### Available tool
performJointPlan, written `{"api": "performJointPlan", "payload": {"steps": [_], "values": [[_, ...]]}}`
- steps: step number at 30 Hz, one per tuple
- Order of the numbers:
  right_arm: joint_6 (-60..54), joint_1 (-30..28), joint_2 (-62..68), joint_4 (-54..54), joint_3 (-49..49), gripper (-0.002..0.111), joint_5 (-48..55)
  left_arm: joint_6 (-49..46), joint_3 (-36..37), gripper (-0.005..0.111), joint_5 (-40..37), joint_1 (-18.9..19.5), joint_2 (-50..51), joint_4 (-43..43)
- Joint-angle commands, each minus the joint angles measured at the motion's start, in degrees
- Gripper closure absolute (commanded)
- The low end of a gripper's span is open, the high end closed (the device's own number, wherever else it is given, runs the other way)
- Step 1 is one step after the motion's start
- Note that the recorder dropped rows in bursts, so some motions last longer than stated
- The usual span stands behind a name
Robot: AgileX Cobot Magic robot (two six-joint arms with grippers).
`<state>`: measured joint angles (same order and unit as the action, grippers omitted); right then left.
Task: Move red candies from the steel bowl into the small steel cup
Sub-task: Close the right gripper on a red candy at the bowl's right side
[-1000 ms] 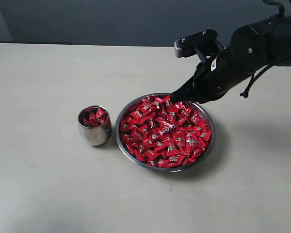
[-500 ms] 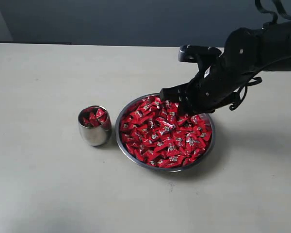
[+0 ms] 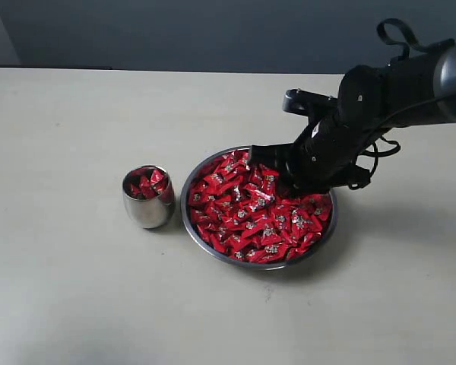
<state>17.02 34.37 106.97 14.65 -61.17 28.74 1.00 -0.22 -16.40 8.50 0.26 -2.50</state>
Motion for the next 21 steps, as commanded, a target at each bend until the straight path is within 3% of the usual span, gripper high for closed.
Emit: {"api": "performJointPlan", "payload": {"steps": [1, 21], "values": [[1.7, -0.1, 0.5, -0.1, 0.3, 0.083, -0.7, 0.1, 0.2, 0.106, 0.1, -0.1, -0.3, -0.1], [15.2, -0.1, 1.6, -5.0, 0.3, 0.083, -2.3, 0.1, 0.2, 0.106, 0.1, -0.1, -0.3, -0.1]]}}
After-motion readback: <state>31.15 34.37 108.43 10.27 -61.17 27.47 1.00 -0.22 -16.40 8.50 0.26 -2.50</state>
